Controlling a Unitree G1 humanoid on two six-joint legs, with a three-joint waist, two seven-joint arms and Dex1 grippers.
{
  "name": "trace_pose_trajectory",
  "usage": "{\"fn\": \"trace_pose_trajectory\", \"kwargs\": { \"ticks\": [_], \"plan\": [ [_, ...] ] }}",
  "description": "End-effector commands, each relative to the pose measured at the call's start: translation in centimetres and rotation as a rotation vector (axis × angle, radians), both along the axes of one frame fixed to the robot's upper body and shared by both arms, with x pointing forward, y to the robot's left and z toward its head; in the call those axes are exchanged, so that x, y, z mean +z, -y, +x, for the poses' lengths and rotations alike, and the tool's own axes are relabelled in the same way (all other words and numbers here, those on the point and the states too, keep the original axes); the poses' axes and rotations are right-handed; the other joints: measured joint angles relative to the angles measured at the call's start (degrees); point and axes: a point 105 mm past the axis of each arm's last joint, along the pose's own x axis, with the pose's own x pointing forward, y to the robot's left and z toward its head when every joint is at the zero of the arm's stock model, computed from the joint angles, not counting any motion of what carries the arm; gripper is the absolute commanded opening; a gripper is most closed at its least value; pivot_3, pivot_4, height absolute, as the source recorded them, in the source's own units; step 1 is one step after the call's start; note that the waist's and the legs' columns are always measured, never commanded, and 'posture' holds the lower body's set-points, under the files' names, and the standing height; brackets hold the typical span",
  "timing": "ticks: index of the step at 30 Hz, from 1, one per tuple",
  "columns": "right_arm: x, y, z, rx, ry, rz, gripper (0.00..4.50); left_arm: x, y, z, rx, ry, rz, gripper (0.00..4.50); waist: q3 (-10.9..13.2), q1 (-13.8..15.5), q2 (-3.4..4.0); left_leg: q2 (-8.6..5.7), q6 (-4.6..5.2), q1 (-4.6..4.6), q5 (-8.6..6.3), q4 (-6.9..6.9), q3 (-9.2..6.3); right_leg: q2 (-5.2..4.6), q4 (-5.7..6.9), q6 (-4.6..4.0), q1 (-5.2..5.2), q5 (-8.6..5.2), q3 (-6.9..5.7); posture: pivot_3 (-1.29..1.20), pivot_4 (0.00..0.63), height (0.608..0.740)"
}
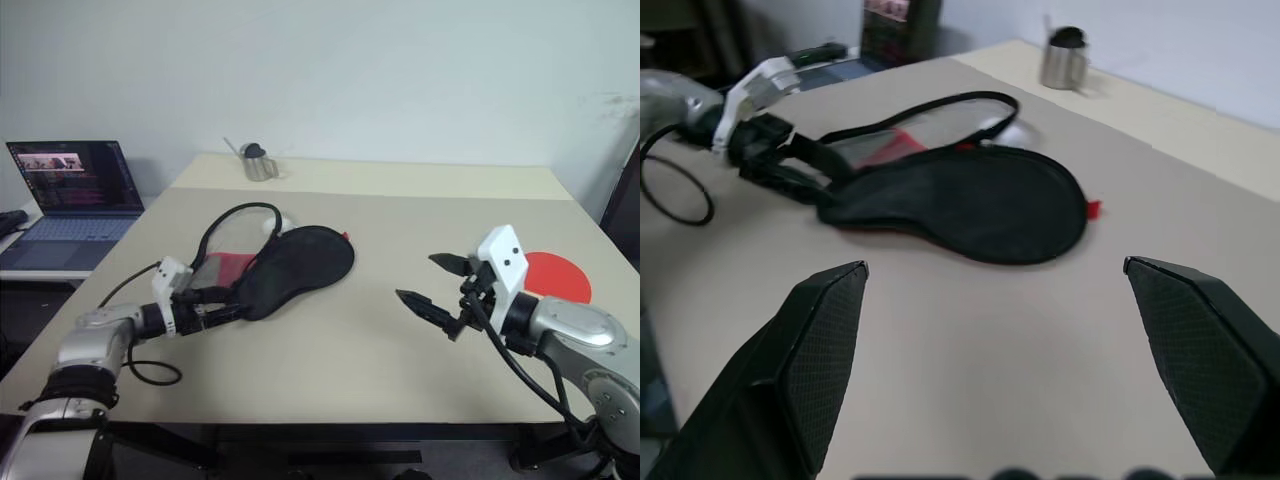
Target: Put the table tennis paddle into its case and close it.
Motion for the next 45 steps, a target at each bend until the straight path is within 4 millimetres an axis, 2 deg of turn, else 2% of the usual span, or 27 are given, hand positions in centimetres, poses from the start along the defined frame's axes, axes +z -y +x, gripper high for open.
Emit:
{"fn": "trace_pose_trajectory", "kwargs": {
  "ticks": [1, 5, 9, 12, 15, 19, 22, 24, 33, 36, 45],
  "plan": [
    [0.5, -0.4, -0.3, 0.036, 0.020, -0.018, 4.50, 0.5, -0.6, -1.1, 0.035, -0.039, -0.041, 4.48, 0.0, 0.0, 0.00, 0.00, 0.00, 0.00, 0.00, -0.01, 0.01, 0.00, 0.00, 0.00, -0.02, 0.00, 0.00, 0.00, 0.150, 0.740],
    [0.4, -0.5, -0.2, 0.047, 0.014, -0.013, 4.50, 0.2, -1.2, -2.0, 0.086, -0.098, -0.082, 4.48, 0.0, 0.0, -0.02, 0.01, 0.00, 0.00, 0.00, -0.01, -0.01, -0.01, 0.01, -0.01, -0.02, -0.01, -0.03, 0.00, 0.150, 0.740],
    [0.3, -0.7, -0.1, 0.054, 0.012, -0.007, 4.50, -0.4, -1.1, -1.8, 0.151, -0.138, -0.135, 4.48, 0.0, 0.0, -0.02, 0.00, 0.00, 0.02, 0.00, 0.00, -0.01, -0.02, 0.01, -0.01, -0.02, 0.00, -0.03, 0.00, 0.150, 0.740],
    [0.3, -0.7, 0.0, 0.056, 0.013, -0.005, 4.50, -0.7, -0.4, -1.5, 0.161, -0.153, -0.171, 4.48, 0.0, 0.0, -0.01, 0.00, 0.00, 0.03, 0.00, -0.01, -0.02, -0.02, 0.01, -0.01, -0.02, 0.00, -0.05, 0.00, 0.150, 0.740],
    [0.4, -0.7, 0.1, 0.053, 0.014, -0.003, 4.50, -0.8, 1.3, -1.0, 0.152, -0.180, -0.237, 4.48, 0.0, 0.4, 0.03, -0.01, 0.00, 0.03, 0.00, 0.00, -0.02, -0.02, 0.02, -0.01, -0.01, 0.00, -0.06, 0.00, 0.150, 0.740],
    [0.3, -0.6, 0.0, 0.047, 0.012, -0.001, 4.50, -0.3, 2.7, -0.4, 0.139, -0.177, -0.282, 4.48, -0.1, 1.4, 0.07, -0.06, 0.00, 0.03, 0.00, 0.04, -0.02, -0.05, 0.02, 0.00, 0.02, 0.00, -0.06, 0.00, 0.150, 0.740],
    [0.3, -0.5, -0.1, 0.039, 0.010, 0.002, 4.50, 0.8, 3.5, 0.4, 0.134, -0.152, -0.307, 4.48, -0.1, 1.6, 0.06, -0.08, 0.00, 0.02, 0.00, 0.05, -0.01, -0.06, 0.01, 0.00, 0.04, 0.00, -0.07, 0.00, 0.150, 0.740],
    [0.2, -0.4, -0.1, 0.036, 0.009, 0.003, 4.50, 1.3, 3.7, 1.0, 0.144, -0.145, -0.311, 4.48, 0.0, 1.6, 0.00, -0.08, 0.00, 0.01, 0.00, 0.05, -0.01, -0.06, -0.01, 0.00, 0.05, 0.00, -0.06, 0.00, 0.150, 0.740],
    [0.2, -0.3, -0.1, 0.025, 0.010, 0.008, 4.50, 1.1, 4.5, 2.5, 0.166, -0.156, -0.279, 4.48, 0.0, 1.1, -0.02, -0.03, 0.00, 0.00, 0.00, 0.00, 0.00, 0.02, -0.01, 0.00, 0.00, 0.00, -0.07, 0.00, 0.150, 0.740],
    [0.1, -0.2, -0.1, 0.019, 0.010, 0.008, 4.50, 0.5, 5.5, 2.5, 0.146, -0.174, -0.280, 3.90, 0.0, 1.2, -0.02, -0.04, 0.00, 0.00, 0.00, 0.01, 0.00, 0.01, -0.01, 0.00, 0.01, 0.00, -0.06, 0.00, 0.150, 0.740],
    [0.0, 0.1, -0.2, 0.005, 0.008, 0.004, 4.50, 1.3, 8.8, 2.4, 0.020, -0.170, -0.306, 0.70, 0.0, 1.4, -0.08, -0.06, 0.00, -0.01, 0.00, 0.02, -0.01, -0.01, -0.02, 0.00, 0.03, 0.00, -0.06, 0.00, 0.150, 0.740]
  ]
}}
